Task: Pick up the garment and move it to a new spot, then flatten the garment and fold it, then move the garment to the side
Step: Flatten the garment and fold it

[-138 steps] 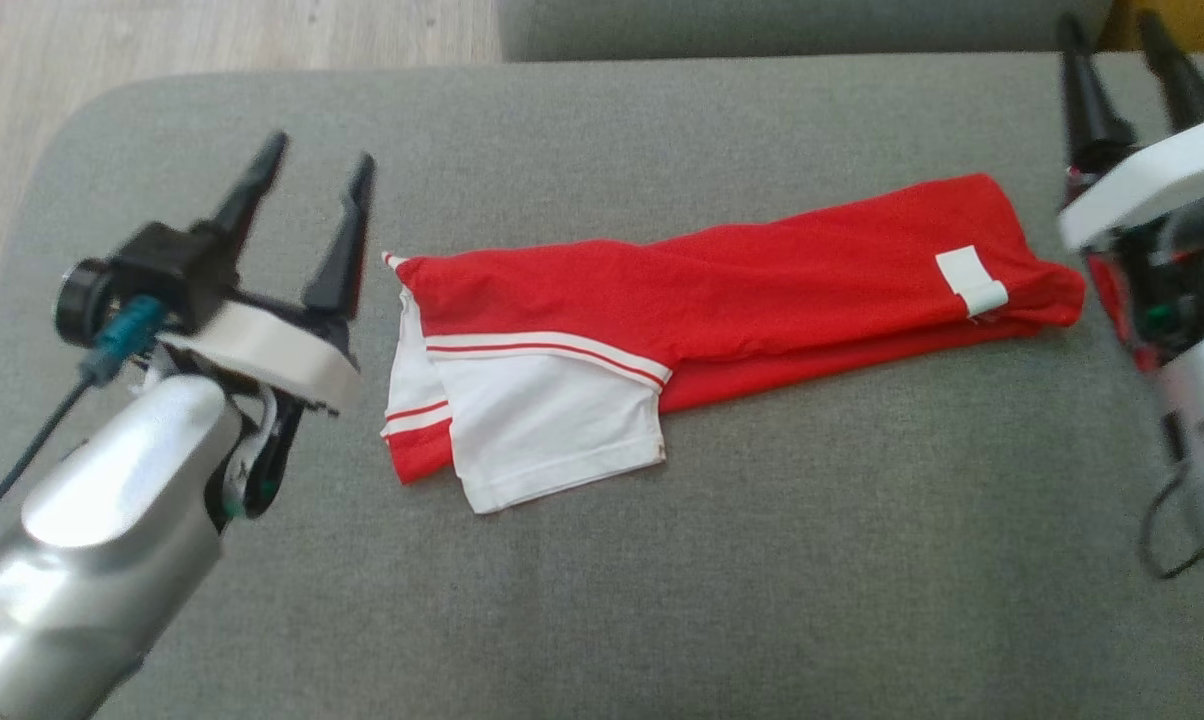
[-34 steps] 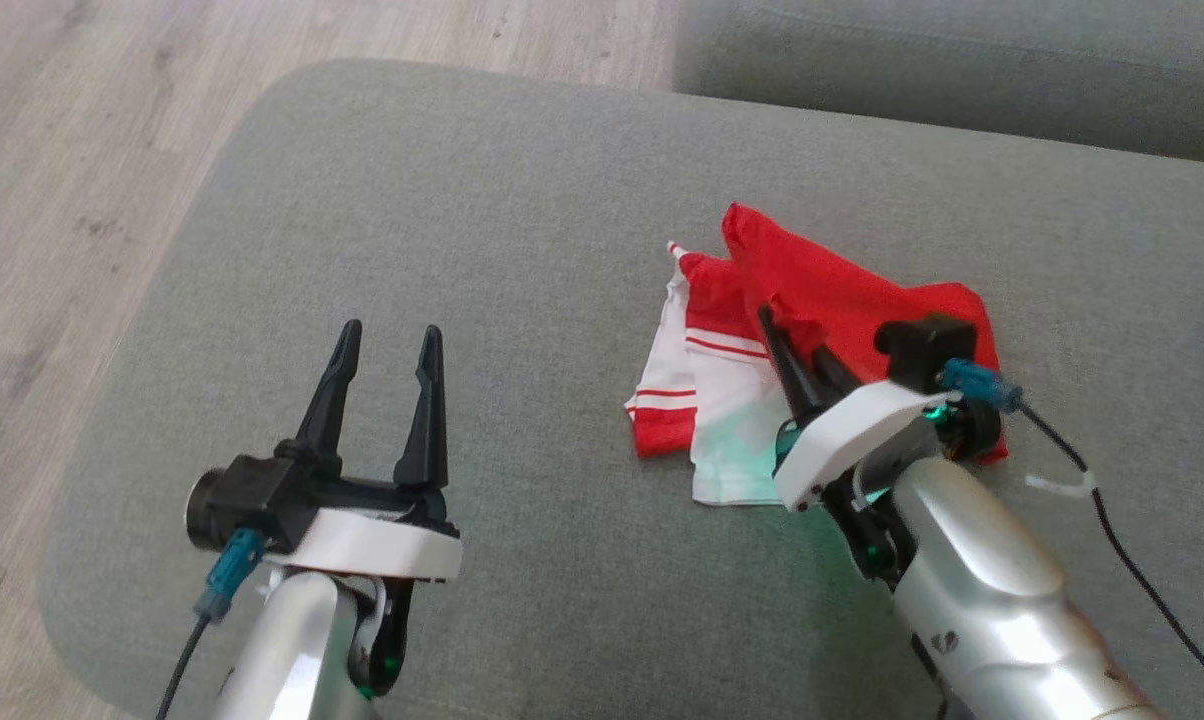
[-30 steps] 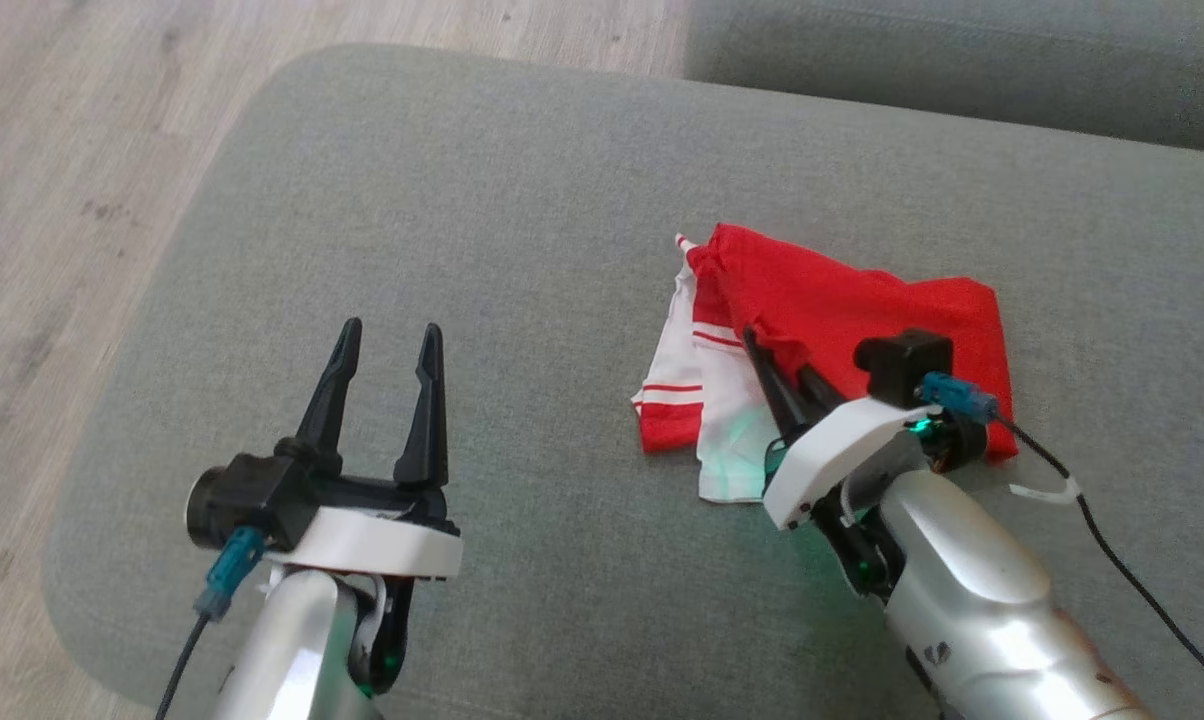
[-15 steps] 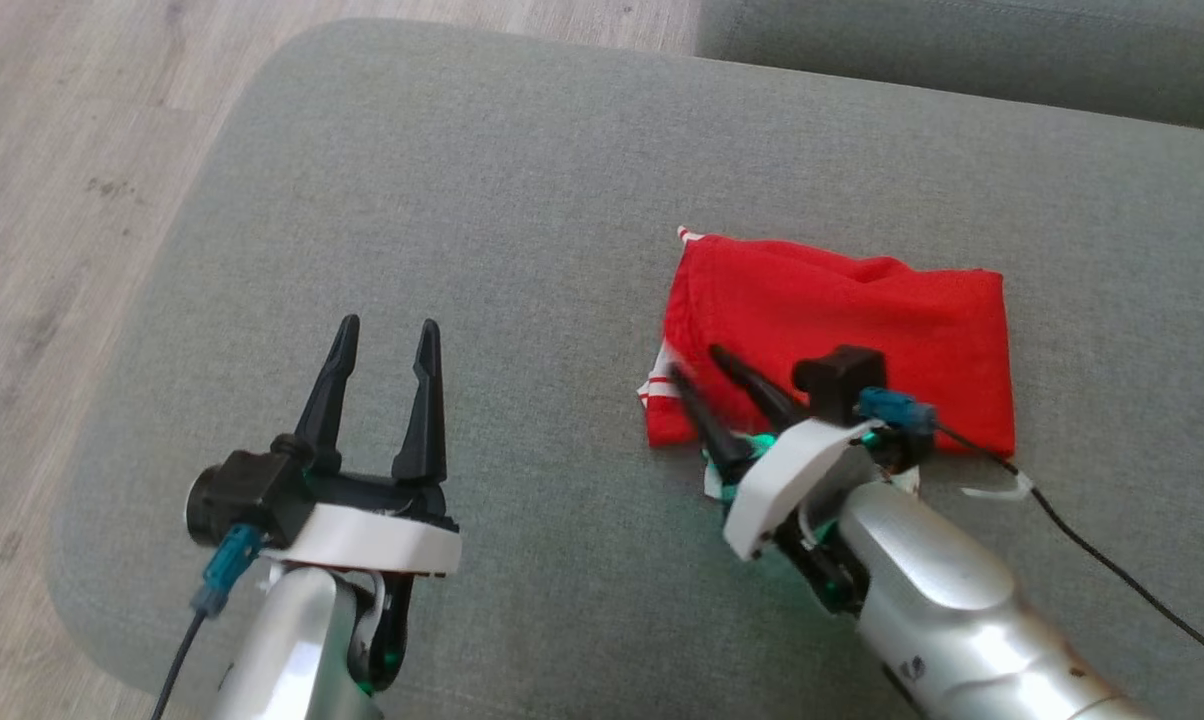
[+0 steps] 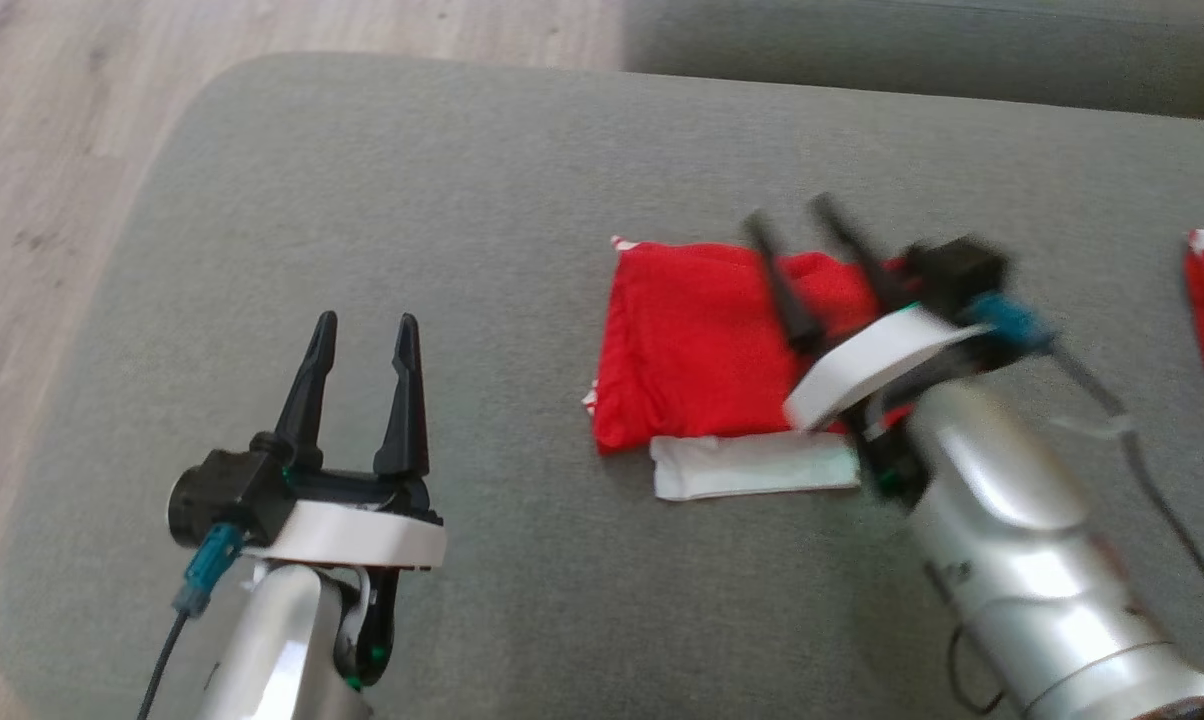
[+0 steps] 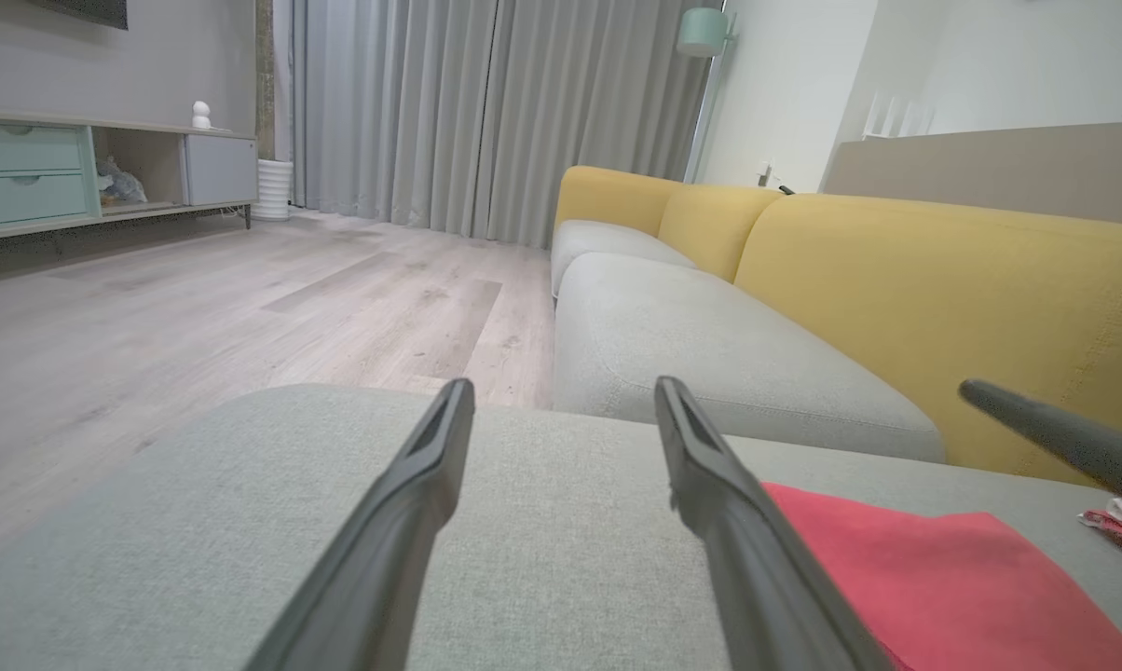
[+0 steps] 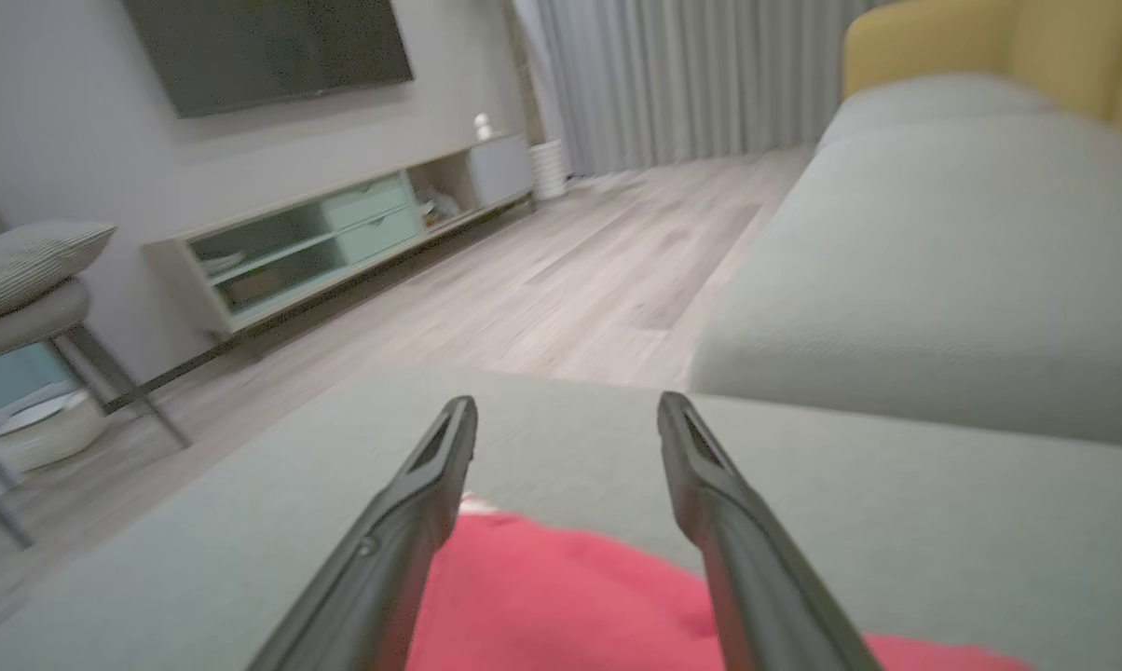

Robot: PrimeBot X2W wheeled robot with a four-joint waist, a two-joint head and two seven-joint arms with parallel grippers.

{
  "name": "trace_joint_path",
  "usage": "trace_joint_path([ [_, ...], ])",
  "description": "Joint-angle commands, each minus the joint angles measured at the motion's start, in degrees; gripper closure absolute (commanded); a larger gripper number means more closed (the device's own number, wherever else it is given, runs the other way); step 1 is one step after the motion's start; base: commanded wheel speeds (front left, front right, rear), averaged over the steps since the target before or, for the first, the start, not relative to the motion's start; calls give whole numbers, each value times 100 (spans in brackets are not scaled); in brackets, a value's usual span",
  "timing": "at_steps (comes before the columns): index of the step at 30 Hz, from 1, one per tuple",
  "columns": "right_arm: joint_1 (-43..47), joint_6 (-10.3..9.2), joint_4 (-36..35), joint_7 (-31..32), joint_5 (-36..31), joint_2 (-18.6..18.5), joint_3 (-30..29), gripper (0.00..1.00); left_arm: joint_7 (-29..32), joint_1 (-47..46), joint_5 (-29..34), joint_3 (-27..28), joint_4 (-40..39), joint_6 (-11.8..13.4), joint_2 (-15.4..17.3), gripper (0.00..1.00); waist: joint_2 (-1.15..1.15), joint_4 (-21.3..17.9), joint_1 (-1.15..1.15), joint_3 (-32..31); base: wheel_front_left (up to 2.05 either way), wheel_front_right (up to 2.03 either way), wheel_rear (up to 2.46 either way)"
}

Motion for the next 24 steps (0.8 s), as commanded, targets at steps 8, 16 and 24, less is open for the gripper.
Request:
trace_joint_path([
  [8,881,-4,-1319,-77,-1870,98,-2073,0,-29,-116,74,317,-253,44,37,0,0,-415,0,-76,0,0,0],
  [16,1941,-4,-2279,-78,-2459,98,-2688,0,-29,123,125,445,-330,58,37,0,0,-660,0,-50,0,0,0],
  [24,2262,-4,-2421,-78,-2306,98,-2766,0,-29,228,96,437,-295,44,37,0,0,-696,0,-39,0,0,0],
])
